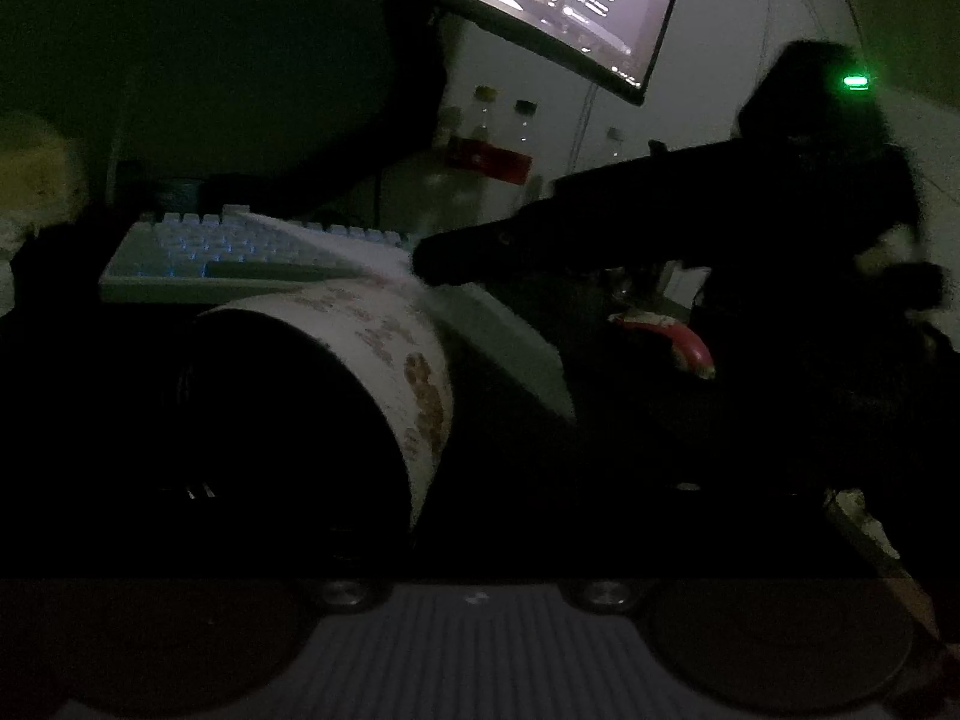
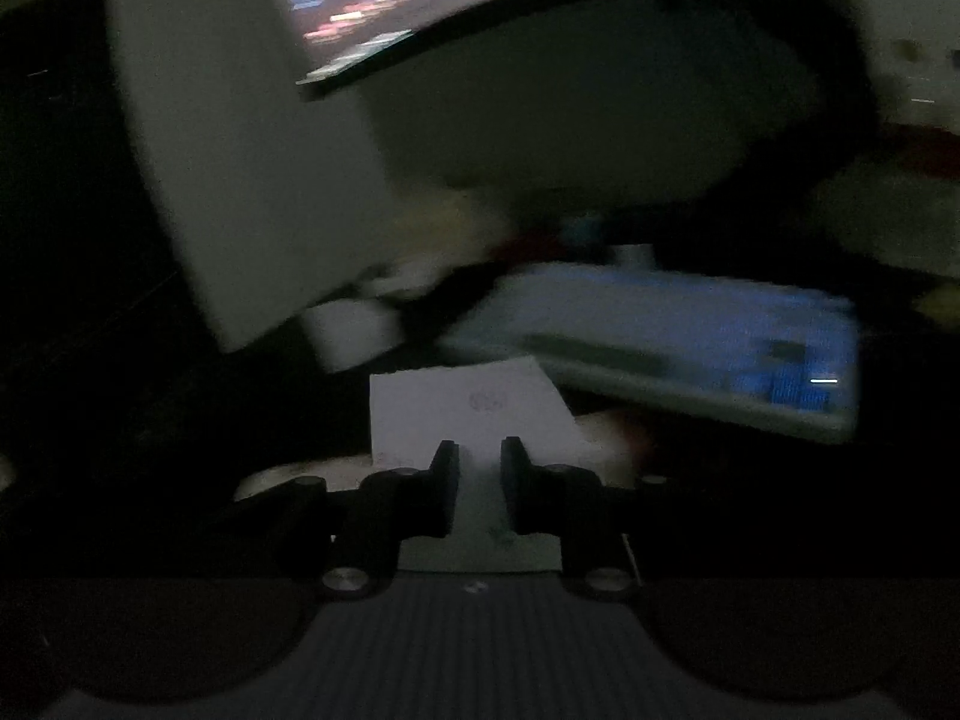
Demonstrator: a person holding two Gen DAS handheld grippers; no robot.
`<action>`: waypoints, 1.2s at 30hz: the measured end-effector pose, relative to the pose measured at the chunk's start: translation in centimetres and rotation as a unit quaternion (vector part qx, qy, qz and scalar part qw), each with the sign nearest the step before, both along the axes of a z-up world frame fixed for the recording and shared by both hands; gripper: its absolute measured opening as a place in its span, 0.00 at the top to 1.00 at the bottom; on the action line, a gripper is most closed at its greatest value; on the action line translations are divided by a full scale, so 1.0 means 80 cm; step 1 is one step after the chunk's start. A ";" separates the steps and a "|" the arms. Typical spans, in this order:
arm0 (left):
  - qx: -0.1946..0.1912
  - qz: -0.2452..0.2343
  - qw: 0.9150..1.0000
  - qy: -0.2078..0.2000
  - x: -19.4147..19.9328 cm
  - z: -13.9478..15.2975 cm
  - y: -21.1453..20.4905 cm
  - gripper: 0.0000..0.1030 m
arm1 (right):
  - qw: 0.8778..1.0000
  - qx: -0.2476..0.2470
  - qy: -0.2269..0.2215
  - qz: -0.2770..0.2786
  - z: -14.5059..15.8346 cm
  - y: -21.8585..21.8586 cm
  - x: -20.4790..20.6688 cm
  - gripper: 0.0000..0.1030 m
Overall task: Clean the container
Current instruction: 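Wipe the container's side again with the tissue in the right gripper, then press the tissue against the container's side and wipe with the right gripper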
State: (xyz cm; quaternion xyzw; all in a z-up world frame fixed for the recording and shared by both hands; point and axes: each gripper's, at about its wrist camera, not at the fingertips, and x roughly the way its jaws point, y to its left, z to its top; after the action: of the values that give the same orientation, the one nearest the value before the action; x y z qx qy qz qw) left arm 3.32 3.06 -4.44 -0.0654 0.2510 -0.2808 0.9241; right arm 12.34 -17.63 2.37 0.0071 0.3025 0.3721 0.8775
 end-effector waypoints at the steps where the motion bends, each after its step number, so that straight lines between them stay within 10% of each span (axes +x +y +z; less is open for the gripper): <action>1: 0.002 -0.001 1.000 -0.002 -0.001 0.000 -0.001 0.10 | 1.000 0.001 0.003 -0.014 -0.001 -0.004 0.006 0.82; 11: 0.007 -0.004 1.000 0.001 0.000 0.002 -0.006 0.06 | 0.996 0.007 -0.010 0.089 0.003 0.014 -0.043 0.81; 20: 0.012 -0.005 1.000 0.002 0.001 0.003 -0.008 0.10 | 1.000 -0.004 -0.012 -0.002 0.002 0.000 -0.001 0.80; 26: 0.012 -0.007 1.000 -0.001 -0.001 0.002 -0.009 0.07 | 0.995 0.009 -0.008 0.095 0.004 0.016 -0.051 0.80; 36: 0.020 -0.007 1.000 0.002 -0.003 0.004 -0.013 0.07 | 1.000 -0.008 -0.016 -0.022 -0.001 0.000 -0.009 0.81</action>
State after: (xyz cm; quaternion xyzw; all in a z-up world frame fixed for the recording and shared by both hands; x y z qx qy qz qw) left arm 3.07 2.03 -4.12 -0.0458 0.2586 -0.2823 0.9227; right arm 11.59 -17.66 2.29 0.0013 0.2910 0.3500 0.8904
